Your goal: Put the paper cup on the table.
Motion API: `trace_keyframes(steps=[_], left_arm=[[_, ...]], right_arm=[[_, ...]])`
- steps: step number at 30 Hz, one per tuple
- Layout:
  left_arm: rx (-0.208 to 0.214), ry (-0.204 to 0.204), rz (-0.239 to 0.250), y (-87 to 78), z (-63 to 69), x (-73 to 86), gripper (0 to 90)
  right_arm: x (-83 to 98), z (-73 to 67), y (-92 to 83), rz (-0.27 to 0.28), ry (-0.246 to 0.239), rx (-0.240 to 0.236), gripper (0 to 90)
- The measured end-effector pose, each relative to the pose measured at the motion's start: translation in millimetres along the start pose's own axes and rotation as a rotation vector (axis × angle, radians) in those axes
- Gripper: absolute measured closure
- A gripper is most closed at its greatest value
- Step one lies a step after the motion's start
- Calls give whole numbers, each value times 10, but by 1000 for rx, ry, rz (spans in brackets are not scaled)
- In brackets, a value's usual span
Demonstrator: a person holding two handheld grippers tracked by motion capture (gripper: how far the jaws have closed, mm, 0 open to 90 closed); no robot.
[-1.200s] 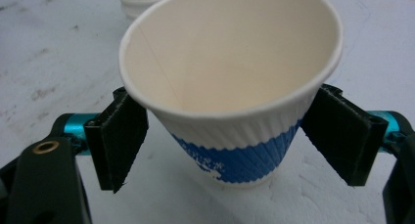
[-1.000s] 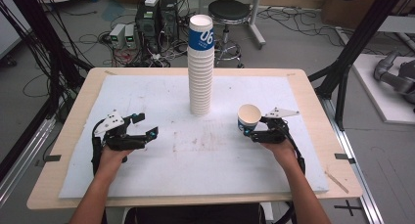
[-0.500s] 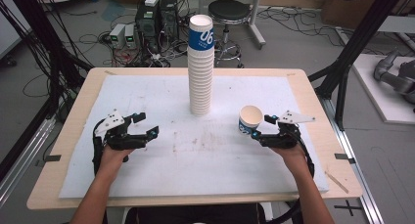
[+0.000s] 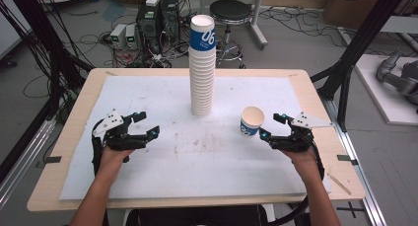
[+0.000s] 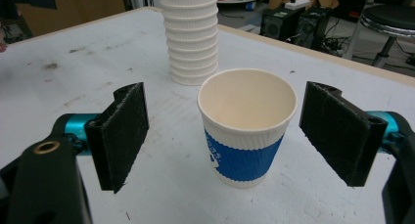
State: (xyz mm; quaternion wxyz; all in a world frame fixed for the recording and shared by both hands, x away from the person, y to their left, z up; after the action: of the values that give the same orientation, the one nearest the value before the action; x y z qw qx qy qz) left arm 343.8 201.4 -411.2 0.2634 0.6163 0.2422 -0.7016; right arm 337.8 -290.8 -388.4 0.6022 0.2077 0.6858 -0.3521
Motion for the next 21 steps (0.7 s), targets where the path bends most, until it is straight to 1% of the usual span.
trace_keyframes(steps=[11, 16, 21], left_arm=[[2, 0, -5, -22, 26, 8, 178], [3, -1, -11, -16, 19, 16, 178], [-3, -4, -13, -3, 6, 25, 177]], right_arm=[[-24, -27, -103, 25, -21, 27, 188], [-4, -11, -112, 12, -23, 40, 187], [16, -9, -95, 6, -25, 40, 187]])
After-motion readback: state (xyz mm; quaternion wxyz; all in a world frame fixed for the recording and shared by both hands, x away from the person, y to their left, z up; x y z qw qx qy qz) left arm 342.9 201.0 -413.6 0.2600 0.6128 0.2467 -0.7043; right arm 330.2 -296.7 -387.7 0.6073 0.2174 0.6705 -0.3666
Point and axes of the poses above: each handheld gripper's, and its own axes: y roughly forward along the jaws, x roughly out of its underside, z roughly to its right, the point moved 2 cm from there along y, roughly forward along the jaws, and after that the axes turned 7 degrees about z, right-handed, at the moved point
